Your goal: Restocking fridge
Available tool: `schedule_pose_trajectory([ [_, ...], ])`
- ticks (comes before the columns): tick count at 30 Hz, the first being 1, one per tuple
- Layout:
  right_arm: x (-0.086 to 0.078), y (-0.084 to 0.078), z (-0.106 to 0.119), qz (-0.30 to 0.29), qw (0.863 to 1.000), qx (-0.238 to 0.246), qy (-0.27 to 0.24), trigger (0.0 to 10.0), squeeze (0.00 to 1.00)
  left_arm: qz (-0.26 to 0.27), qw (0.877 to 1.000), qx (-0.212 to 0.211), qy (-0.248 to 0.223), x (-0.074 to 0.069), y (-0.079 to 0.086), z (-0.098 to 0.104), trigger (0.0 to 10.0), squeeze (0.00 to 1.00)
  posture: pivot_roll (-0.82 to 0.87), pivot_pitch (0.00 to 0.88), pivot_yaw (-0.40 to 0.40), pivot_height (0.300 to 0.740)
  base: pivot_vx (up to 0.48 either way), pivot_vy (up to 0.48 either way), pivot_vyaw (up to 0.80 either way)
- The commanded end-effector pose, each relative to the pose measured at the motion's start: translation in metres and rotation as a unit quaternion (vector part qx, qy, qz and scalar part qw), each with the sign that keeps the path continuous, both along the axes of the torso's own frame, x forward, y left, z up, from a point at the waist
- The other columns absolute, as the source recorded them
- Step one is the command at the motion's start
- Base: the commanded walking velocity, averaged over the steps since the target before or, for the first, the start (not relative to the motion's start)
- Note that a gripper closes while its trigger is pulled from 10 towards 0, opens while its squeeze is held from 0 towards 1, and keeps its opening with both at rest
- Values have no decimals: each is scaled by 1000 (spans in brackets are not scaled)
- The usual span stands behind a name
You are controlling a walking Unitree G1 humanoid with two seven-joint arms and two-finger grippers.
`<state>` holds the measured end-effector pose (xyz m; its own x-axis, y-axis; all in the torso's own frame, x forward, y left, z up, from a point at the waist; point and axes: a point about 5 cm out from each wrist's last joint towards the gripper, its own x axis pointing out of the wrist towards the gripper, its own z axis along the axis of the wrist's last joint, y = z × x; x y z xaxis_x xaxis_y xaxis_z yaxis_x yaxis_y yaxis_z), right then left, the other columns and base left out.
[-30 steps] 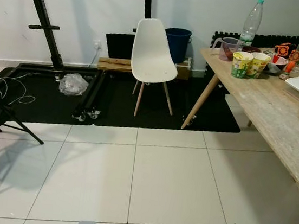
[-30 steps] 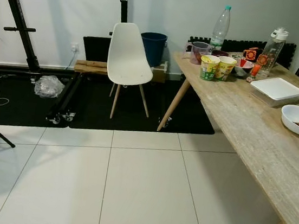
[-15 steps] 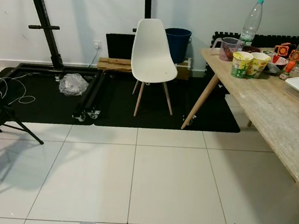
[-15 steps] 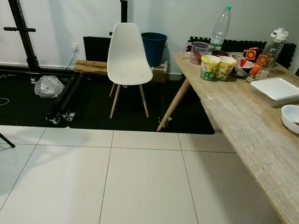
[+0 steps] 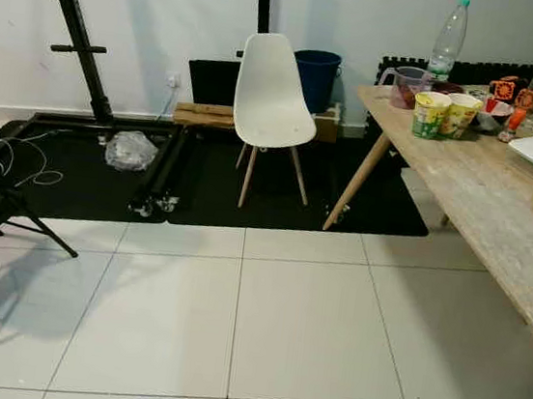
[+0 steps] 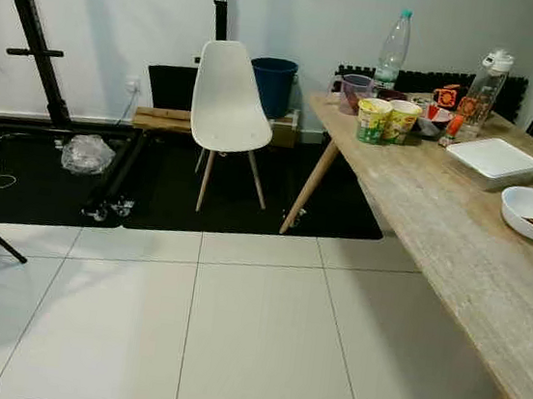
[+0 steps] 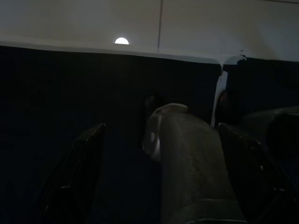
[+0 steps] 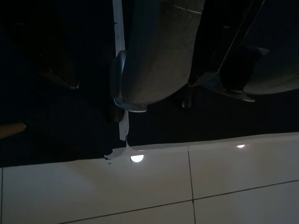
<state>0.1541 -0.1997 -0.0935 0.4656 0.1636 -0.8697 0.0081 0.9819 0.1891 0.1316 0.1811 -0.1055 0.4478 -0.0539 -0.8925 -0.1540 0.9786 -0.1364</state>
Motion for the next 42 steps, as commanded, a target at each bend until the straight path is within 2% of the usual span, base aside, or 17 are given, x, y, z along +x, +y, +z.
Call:
schedule_pose_trajectory([
  [1, -2, 1, -1, 0, 1000, -4, 0, 10000, 0, 10, 1000, 16, 8, -4, 12, 0, 10000, 0, -56, 0, 27, 740, 0, 0, 0],
  [3, -2, 1, -1, 14, 1000, -12, -3, 10000, 0, 0, 999, 33, 8, -4, 17, 1, 10000, 0, -60, 0, 32, 740, 0, 0, 0],
  [10, 21, 9, 9, 69, 996, -28, -57, 10000, 0, 16, 999, 40, -3, -3, 22, 2, 10000, 0, -46, 0, 10, 740, 0, 0, 0],
  [14, 31, 10, 13, 98, 991, -52, -72, 10000, 0, 32, 999, 22, -16, 0, 18, 3, 10000, 0, -33, 0, -15, 740, 0, 0, 0],
  [19, 41, 11, 19, 66, 994, -26, -88, 10000, 0, 47, 998, 8, -30, 1, 11, 2, 10000, 0, -32, 0, -32, 740, 0, 0, 0],
  [20, 50, 10, 24, 63, 992, -17, -108, 10000, 0, 54, 998, -7, -43, 6, 6, 4, 10000, 0, -32, 0, -36, 740, 0, 0, 0],
  [23, 55, 10, 27, 62, 991, -12, -116, 10000, 0, 54, 997, -14, -51, 9, 3, 5, 10000, 0, -31, 0, -37, 740, 0, 0, 0],
  [25, 68, 6, 36, 41, 988, -13, -150, 10000, 0, 50, 996, -25, -76, 19, -1, 9, 10000, 0, -37, 0, -38, 740, 0, 0, 0],
  [28, 76, 2, 42, 21, 984, -24, -176, 10000, 0, 50, 994, -28, -93, 25, 1, 12, 10000, 0, -44, 0, -31, 740, 0, 0, 0],
  [29, 80, 0, 46, 10, 982, -31, -189, 10000, 0, 51, 993, -22, -100, 28, 7, 14, 10000, 0, -47, 0, -19, 740, 0, 0, 0],
  [34, 73, -1, 39, 1, 986, -41, -159, 10000, 0, 37, 993, -14, -107, 31, 13, 16, 10000, 0, -60, 0, -7, 740, 0, 0, 0],
  [37, 61, 8, 31, 21, 991, -6, -132, 10000, 0, 58, 991, -8, -123, 36, 26, 21, 10000, 0, -57, 0, 0, 740, 0, 0, 0],
  [39, 59, 10, 29, 27, 991, -2, -129, 10000, 0, 64, 990, -6, -124, 36, 29, 22, 10000, 0, -57, 0, 0, 740, 0, 0, 0],
  [40, 51, 12, 25, 30, 993, -1, -115, 10000, 0, 78, 990, -8, -120, 34, 33, 21, 10000, 0, -68, 0, 38, 740, 0, 0, 0],
  [42, 40, 12, 18, 28, 995, -4, -97, 10000, 0, 92, 989, -14, -115, 30, 35, 20, 10000, 0, -62, 0, 37, 740, 0, 0, 0],
])
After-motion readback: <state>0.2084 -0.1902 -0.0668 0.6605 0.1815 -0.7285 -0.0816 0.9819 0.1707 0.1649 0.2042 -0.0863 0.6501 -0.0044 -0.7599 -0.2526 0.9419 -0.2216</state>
